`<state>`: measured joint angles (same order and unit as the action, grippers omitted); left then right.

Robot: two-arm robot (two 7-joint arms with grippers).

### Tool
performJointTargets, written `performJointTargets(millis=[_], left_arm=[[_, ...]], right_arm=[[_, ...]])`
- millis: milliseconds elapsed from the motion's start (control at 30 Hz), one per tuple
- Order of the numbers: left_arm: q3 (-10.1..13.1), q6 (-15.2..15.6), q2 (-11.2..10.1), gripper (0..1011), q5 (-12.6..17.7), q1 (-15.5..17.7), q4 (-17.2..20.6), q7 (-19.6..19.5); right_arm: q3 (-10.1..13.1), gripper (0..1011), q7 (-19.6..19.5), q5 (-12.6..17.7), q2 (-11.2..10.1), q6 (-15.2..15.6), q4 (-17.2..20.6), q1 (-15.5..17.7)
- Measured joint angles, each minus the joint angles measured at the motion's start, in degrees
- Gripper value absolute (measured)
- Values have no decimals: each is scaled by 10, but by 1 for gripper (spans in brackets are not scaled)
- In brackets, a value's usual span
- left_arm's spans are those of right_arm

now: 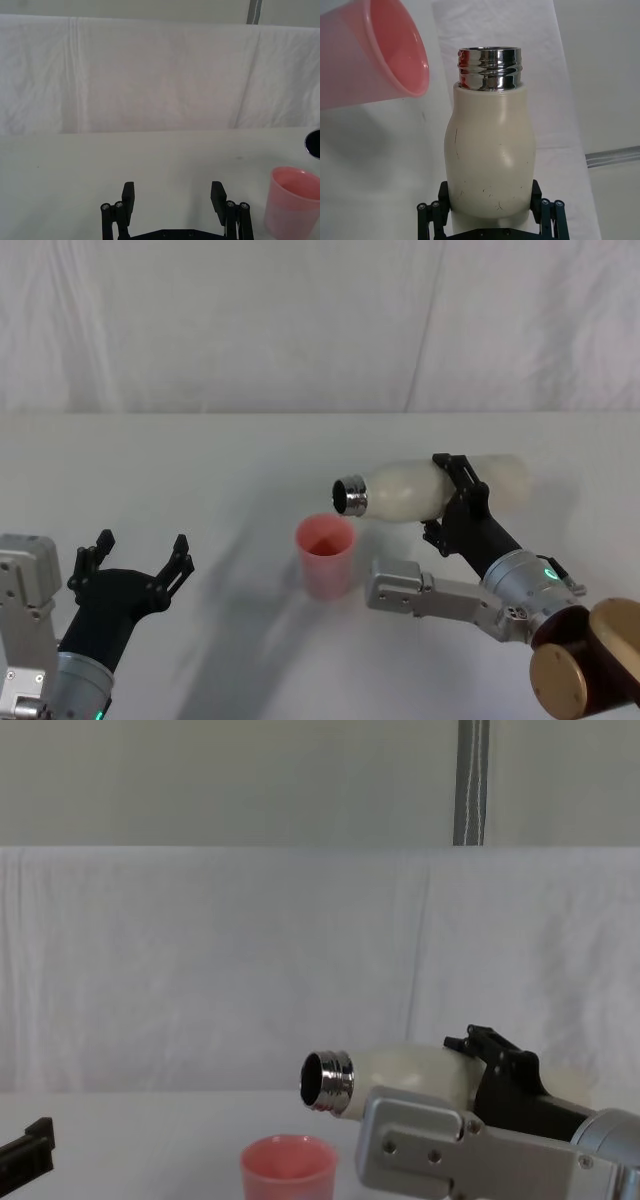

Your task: Grasp the thermos with one hand and pour water into the cup lid.

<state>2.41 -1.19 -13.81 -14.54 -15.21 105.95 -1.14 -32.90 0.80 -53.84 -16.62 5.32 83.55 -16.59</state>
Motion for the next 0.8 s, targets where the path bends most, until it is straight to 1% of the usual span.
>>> performJointTargets(millis=[333,633,800], left_arm=[[0,0,0,1001,0,0,0,0],[0,0,0,1001,0,0,0,0],[0,0,0,1001,0,0,0,0]], right_arm=[[-8,951,-4,-17,-3,2,0,-1],[-21,951,-8,-45,-7,14,0,-4],[-25,951,-10,-55,-8,18,0,-6]])
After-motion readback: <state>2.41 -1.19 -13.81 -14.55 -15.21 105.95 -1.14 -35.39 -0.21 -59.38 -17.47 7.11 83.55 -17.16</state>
